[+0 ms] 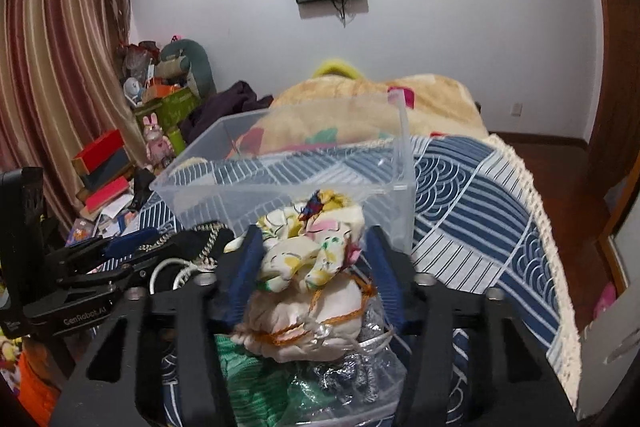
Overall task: Organize soft objects
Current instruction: 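Drop black chain bag in box with left tool while right grasps white pouch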
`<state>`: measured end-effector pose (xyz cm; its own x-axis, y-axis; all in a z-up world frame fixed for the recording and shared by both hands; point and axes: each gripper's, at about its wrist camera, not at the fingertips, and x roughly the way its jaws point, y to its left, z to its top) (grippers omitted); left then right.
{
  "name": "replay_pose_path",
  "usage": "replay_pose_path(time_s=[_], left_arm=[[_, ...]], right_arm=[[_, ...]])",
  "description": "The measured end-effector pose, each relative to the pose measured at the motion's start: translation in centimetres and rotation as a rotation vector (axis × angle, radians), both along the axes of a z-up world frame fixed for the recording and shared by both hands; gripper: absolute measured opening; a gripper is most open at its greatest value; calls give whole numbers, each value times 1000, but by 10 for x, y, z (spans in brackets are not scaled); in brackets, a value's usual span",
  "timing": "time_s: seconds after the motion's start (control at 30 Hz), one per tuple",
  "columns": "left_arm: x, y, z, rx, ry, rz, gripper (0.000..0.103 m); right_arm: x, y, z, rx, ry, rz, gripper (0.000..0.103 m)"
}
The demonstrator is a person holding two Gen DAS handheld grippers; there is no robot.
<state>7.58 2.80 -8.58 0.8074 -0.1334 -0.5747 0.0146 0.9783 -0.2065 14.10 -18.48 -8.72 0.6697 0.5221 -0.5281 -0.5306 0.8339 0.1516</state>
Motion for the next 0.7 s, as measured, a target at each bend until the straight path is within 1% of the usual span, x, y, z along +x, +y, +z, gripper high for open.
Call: replay_pose_path(time_s=[0.03,0.07,0.1,0.13,0.17,0.2,0.23,0.27,0.4,0.57,0.7], left_arm=[[-2,-2,0,12,-5,-1,43],[-1,-4,0,24,-9,-1,41],[-2,-6,0,31,-11,-7,37],[-3,-7,1,33,-12,-10,34],[-4,-9,1,36,-15,-11,31],[-6,-10,2,40,-20,-11,29],[-6,-9,4,44,-25,-9,28],[-9,-10,7,48,-35,-4,27],[-16,-6,18,35,-74,4,26],[-28,1,39,-3,-130,5,26],[-33,2,54,15,-173,13,24]], right_arm=[[-1,-1,-1,-1,-3,-2,37],[-2,-2,-1,-6,-8,-5,32],[-3,-2,-1,-13,-11,-5,29],[-2,-1,-1,-16,-13,-4,22],[-3,-2,0,-18,-19,-5,19],[-3,-3,0,-18,-26,-8,17],[-4,-4,1,-17,-35,-11,13],[-5,-6,3,-13,-43,-14,12],[-10,-13,14,8,-83,-29,10],[-23,-17,33,38,-153,-39,8],[-29,-19,46,49,-193,-40,8]])
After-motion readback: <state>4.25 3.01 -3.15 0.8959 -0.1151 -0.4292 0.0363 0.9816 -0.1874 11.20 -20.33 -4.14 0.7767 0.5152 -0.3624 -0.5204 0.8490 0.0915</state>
